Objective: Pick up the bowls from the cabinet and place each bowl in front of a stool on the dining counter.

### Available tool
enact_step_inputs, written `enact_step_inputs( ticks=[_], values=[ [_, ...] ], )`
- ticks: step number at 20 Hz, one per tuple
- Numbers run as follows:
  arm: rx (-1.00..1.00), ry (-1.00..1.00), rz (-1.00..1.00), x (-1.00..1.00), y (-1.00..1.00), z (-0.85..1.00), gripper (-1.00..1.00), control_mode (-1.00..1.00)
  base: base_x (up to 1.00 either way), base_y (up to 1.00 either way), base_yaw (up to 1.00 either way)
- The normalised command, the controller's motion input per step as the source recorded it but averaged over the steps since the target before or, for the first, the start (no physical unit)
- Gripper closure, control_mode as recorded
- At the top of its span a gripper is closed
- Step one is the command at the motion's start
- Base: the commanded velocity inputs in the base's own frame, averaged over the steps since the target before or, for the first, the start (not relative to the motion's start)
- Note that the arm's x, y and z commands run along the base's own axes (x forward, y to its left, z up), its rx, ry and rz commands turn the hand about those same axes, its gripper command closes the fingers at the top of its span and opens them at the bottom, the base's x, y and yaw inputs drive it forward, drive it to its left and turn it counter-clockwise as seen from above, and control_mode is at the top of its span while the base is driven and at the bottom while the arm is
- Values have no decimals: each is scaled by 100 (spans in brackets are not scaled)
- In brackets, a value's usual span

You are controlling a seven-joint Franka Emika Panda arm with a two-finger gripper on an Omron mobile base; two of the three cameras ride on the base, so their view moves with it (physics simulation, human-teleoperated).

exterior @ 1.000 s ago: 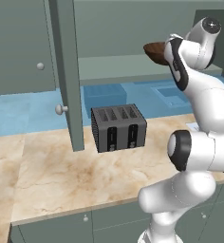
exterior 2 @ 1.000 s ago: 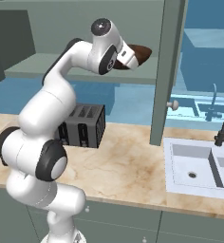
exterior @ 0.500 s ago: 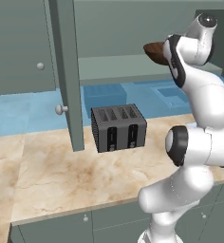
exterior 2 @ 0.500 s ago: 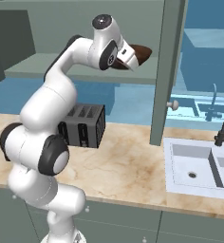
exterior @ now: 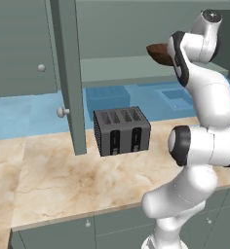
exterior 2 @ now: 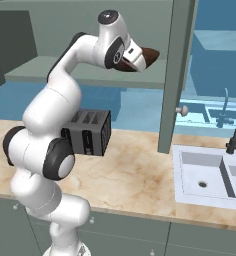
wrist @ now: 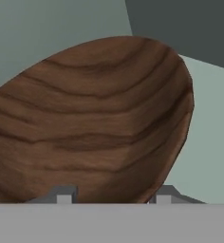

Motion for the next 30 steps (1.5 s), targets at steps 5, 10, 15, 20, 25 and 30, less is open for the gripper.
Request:
enact_step_inputs(
  ticks=[5, 10, 15, 20, 25, 30],
  values=[
    [0, -3, 0, -49, 0, 0, 100, -100, 0, 0, 0],
    [0, -9, 0, -100, 0, -4, 100, -100, 0, 0, 0],
    [0, -4, 2, -100, 13, -10, 100, -100, 0, 0, 0],
    [0, -8, 7, -100, 2, -5, 100, -100, 0, 0, 0],
    [0, -8, 10, -91, 1, -6, 100, -100, 0, 0, 0],
    [0, -2, 6, -31, 11, -4, 100, 100, -21, 9, 4]
  ],
)
